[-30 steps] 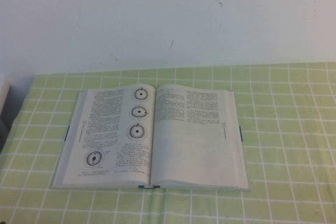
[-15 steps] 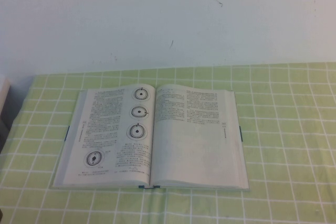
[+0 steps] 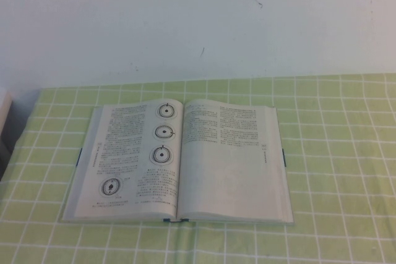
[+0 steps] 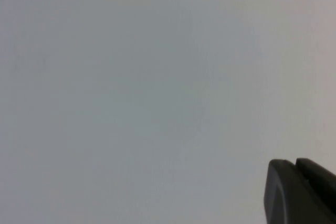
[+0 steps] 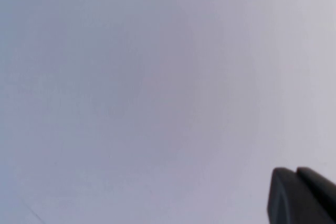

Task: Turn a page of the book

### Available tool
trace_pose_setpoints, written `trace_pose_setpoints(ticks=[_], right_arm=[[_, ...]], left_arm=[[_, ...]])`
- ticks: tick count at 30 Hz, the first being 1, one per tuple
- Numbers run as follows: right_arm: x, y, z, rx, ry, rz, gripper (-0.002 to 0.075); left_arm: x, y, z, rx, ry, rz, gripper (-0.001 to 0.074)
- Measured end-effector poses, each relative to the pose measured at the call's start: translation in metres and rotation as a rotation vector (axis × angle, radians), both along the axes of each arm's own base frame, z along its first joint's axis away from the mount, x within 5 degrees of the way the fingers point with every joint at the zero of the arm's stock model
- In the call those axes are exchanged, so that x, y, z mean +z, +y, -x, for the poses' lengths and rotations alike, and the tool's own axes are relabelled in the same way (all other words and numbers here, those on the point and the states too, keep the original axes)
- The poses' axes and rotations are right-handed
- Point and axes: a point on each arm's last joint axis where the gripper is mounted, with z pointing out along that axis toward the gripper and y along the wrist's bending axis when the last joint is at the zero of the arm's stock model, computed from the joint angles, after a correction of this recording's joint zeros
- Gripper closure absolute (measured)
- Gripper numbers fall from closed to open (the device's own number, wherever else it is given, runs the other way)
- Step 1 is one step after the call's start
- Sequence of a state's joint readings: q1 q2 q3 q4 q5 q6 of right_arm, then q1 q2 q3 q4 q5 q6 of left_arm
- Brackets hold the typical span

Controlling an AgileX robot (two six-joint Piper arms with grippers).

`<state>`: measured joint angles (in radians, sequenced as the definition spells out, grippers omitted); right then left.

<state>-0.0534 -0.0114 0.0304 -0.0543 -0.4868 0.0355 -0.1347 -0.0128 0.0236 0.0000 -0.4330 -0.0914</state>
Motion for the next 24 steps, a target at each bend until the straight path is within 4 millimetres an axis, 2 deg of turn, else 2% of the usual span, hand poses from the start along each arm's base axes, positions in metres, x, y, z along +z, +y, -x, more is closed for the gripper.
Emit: trace_pose_setpoints(ticks=[7,11,13,19,24], right_arm=[[0.003,-0.001,0.001,-0.009,-0.033,0.002,0.0729],[0.001,-0.001,0.0,-0.02,-0.004,0.02,0.0729],[0.004,-0.001,-0.001,-0.025,0.059,0.028,0.0729],[0.028,-0.002,0.005,-0.059,0.277,0.084,0.0729],[0.042,-0.004,-0.001,-0.062,0.526,0.066,0.0729]], left_arm=[[0.004,0.0,0.002,-0.005,-0.051,0.015,0.0738],[0.0,0.0,0.0,-0.019,0.013,0.035,0.0738],[0.002,0.0,-0.002,-0.024,0.099,0.042,0.0738],[0.036,0.001,0.001,-0.024,0.218,0.044,0.0738],[0.052,-0.002,-0.019,-0.015,0.415,0.021,0.0738]])
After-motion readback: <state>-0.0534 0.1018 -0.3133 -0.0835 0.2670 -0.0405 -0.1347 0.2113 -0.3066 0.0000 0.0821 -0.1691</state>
